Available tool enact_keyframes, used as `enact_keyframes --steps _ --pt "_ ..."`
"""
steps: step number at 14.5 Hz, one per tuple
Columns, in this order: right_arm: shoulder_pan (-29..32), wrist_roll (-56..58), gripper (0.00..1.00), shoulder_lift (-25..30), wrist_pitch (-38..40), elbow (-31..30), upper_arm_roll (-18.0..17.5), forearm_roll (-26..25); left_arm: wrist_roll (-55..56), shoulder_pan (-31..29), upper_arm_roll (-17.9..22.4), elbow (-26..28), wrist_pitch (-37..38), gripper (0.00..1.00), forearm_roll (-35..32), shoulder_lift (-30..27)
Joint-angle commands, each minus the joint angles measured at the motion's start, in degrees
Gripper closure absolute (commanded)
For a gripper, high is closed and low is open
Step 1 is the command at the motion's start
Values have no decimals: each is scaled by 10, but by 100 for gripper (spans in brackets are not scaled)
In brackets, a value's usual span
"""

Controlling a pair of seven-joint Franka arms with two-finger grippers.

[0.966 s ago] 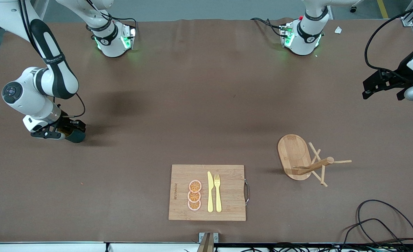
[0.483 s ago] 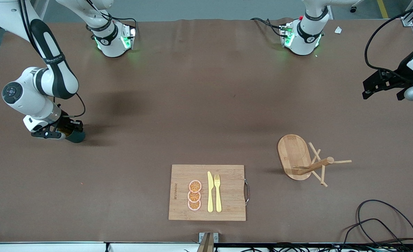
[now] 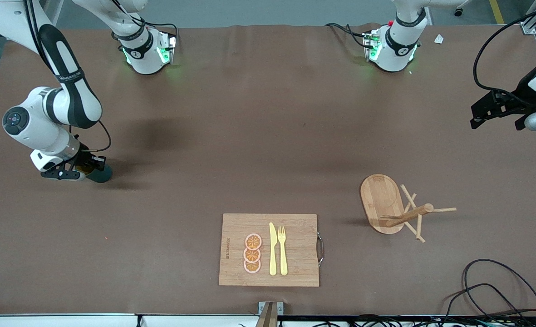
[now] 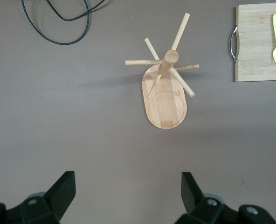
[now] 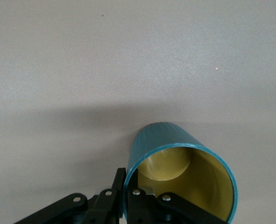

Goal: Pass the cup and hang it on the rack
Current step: 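Carry the teal mug with the right gripper toward the table middle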

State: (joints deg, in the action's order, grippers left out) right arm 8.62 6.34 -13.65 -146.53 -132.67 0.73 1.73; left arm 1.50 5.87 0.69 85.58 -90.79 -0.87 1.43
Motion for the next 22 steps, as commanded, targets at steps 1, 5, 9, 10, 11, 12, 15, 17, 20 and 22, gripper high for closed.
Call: enact_keyframes --steps 1,5,9,10,11,12,15,17,20,22 --pt "0 3 100 19 31 -2 -5 10 3 -2 0 -10 2 0 3 4" --pt "-56 -47 100 59 133 41 -6 10 3 -2 0 -10 2 0 3 4" --pt "-162 -129 100 90 238 86 -6 11 3 -2 0 -10 2 0 4 4" --pt "-184 -151 100 90 250 97 -6 12 3 -2 0 -10 2 0 4 4" --pt "-212 -189 100 90 251 98 -7 19 3 -2 0 -10 2 0 3 4" --pt "-244 -219 100 90 251 100 -6 20 3 -2 0 -10 2 0 4 5" --pt "-324 -258 100 83 246 138 -6 26 2 -2 0 -10 2 0 4 5" --pt "-384 -311 100 63 233 164 -5 40 2 -2 0 -10 2 0 4 5" --pt "-443 -334 100 27 189 187 -5 37 5 -4 1 -10 2 0 4 6" --pt "-481 -366 100 -9 175 215 -4 35 3 -16 2 -10 2 0 4 8"
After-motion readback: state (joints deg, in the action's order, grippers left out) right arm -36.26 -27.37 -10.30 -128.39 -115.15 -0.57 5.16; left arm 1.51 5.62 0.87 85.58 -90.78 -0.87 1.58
